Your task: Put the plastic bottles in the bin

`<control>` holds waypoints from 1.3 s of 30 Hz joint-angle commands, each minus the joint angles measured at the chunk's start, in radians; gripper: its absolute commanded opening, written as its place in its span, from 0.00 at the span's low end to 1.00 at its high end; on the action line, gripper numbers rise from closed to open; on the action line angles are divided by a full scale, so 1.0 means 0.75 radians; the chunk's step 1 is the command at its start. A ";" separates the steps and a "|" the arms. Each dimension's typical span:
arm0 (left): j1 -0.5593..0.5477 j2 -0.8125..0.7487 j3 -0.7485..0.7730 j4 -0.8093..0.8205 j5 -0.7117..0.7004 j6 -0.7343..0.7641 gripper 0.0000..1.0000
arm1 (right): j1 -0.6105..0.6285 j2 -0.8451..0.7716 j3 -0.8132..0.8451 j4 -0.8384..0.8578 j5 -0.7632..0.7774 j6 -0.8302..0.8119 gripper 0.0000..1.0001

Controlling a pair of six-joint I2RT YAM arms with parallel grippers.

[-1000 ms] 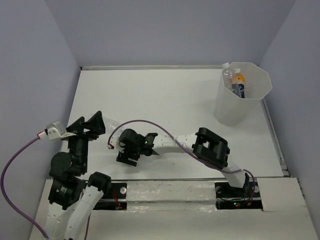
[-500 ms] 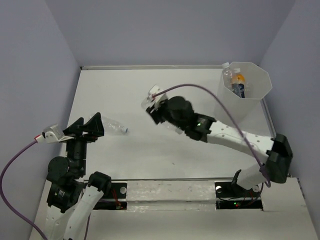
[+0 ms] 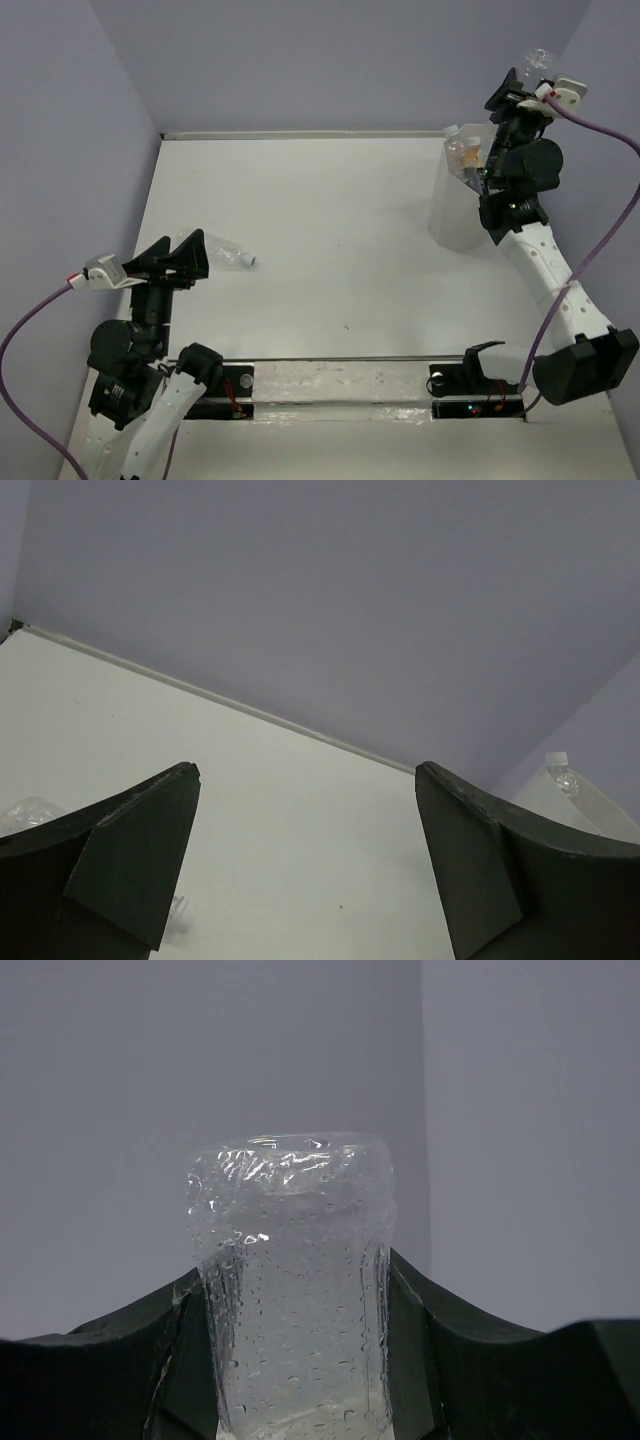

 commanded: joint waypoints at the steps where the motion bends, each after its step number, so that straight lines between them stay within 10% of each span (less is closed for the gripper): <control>1: -0.029 -0.017 -0.003 0.053 -0.017 0.028 0.99 | -0.122 0.135 0.027 0.084 -0.005 -0.015 0.40; 18: -0.068 -0.011 0.001 0.055 -0.042 0.042 0.99 | -0.351 0.278 -0.128 -0.051 -0.352 0.131 0.48; 28: -0.077 0.000 -0.005 0.066 -0.031 0.046 0.99 | -0.351 0.209 -0.196 -0.112 -0.413 0.088 0.97; 39: -0.074 0.022 -0.003 0.068 -0.038 0.044 0.99 | -0.333 0.010 -0.071 -0.278 -0.699 0.277 0.96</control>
